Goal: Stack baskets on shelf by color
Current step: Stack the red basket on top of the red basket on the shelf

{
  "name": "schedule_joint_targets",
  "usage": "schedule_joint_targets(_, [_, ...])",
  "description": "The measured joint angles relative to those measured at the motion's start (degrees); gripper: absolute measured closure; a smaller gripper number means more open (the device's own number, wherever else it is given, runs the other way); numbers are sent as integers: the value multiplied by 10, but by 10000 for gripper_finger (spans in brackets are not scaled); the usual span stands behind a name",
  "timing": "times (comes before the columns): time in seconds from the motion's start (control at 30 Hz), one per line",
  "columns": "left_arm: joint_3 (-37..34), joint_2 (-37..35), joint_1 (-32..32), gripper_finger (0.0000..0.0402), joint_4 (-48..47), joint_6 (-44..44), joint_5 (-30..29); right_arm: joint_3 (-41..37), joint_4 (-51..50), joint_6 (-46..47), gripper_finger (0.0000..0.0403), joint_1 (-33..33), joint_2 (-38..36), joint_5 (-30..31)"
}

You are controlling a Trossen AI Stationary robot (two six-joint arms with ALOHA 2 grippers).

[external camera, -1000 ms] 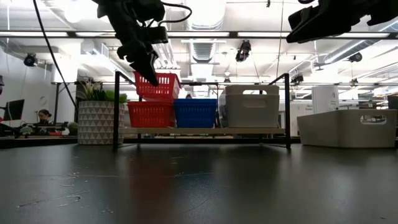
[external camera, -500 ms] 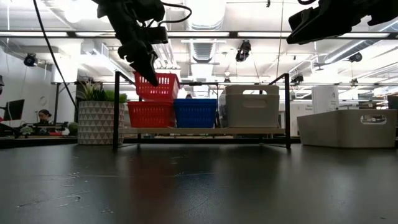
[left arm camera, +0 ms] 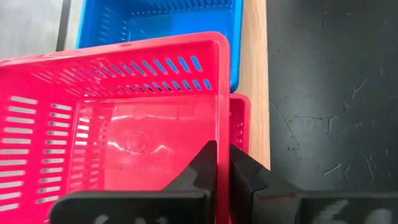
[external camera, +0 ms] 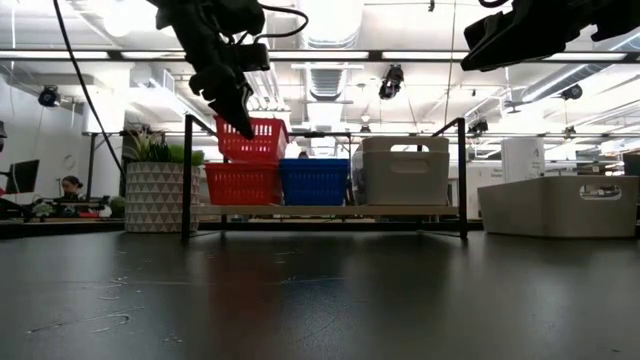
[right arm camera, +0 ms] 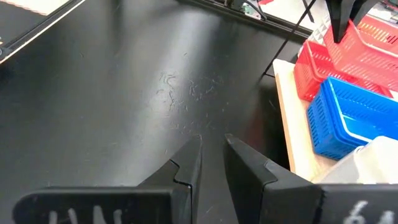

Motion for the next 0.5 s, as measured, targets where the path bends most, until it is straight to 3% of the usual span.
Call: schedule_joint_targets(0.5, [-42,0,0,402,47,2,0,0,0,2,344,0,0,0])
